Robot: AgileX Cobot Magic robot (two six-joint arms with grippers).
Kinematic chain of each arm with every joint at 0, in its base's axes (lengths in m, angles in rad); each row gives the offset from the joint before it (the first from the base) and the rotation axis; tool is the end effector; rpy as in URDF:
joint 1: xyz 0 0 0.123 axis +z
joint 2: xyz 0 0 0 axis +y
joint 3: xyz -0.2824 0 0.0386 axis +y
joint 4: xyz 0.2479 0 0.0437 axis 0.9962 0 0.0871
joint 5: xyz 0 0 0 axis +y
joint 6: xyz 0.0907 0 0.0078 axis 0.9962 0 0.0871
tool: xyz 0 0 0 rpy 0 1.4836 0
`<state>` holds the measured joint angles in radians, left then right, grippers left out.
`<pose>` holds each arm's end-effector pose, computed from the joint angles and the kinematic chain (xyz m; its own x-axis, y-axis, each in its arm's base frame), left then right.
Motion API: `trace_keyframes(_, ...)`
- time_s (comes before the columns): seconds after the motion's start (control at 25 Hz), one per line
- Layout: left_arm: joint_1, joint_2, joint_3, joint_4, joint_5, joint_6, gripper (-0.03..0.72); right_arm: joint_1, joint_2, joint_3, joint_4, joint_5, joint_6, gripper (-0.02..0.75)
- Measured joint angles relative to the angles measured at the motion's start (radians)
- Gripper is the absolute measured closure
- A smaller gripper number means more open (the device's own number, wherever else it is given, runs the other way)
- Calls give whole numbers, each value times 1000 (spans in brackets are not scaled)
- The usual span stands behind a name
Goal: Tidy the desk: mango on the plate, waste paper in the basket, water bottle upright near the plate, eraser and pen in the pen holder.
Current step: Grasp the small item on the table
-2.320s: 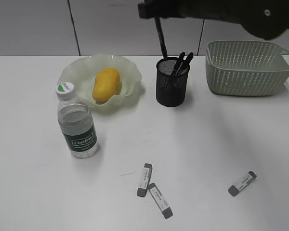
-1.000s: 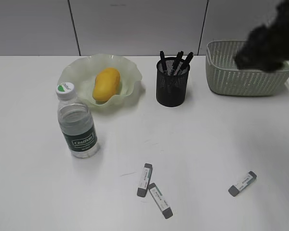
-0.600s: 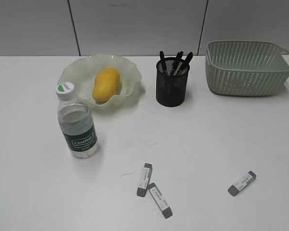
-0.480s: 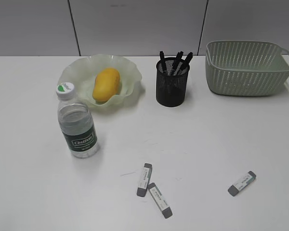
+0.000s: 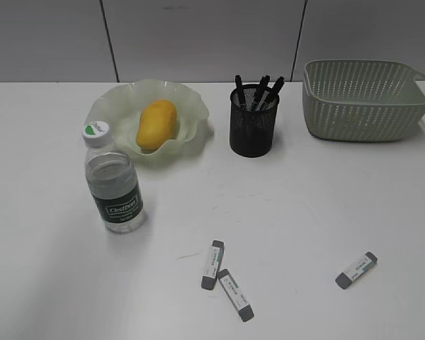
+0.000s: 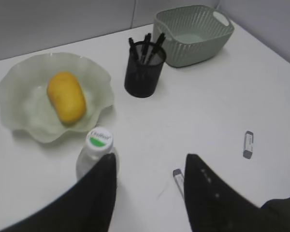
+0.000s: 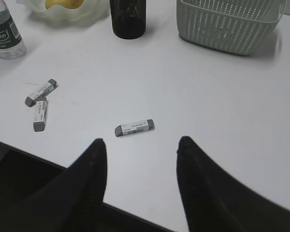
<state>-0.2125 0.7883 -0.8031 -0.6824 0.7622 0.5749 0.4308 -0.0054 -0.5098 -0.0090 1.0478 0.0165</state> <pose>0.1342 -0.0696 0.3559 -0.4743 0.1424 -0.8688 0.5771 0.7955 -0.1846 -0.0054 -0.0033 0.2809 -0.3964 -0.1689 -0.9024 -0.4065 0.9136 0.0075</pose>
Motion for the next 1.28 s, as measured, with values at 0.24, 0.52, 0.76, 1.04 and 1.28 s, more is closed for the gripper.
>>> trace_keyframes(0.24,-338,301,-162,42,-151,2,346,0,0,0,0,-3,3,354)
trace_keyframes(0.52,-778,750,-309,494,-214,-496,346,0,0,0,0,-3,5,354)
trace_keyframes(0.76,-800,1030,-422,682,-121,-749,293,0,0,0,0,-3,5,354)
trace_keyframes(1.04,-726,1177,-452,860,-121,-973,272,0,-1,0,0,-3,5,354)
trace_keyframes(1.28,-700,1227,-452,879,-148,-1032,272,0,-1,0,-1,-3,5,355)
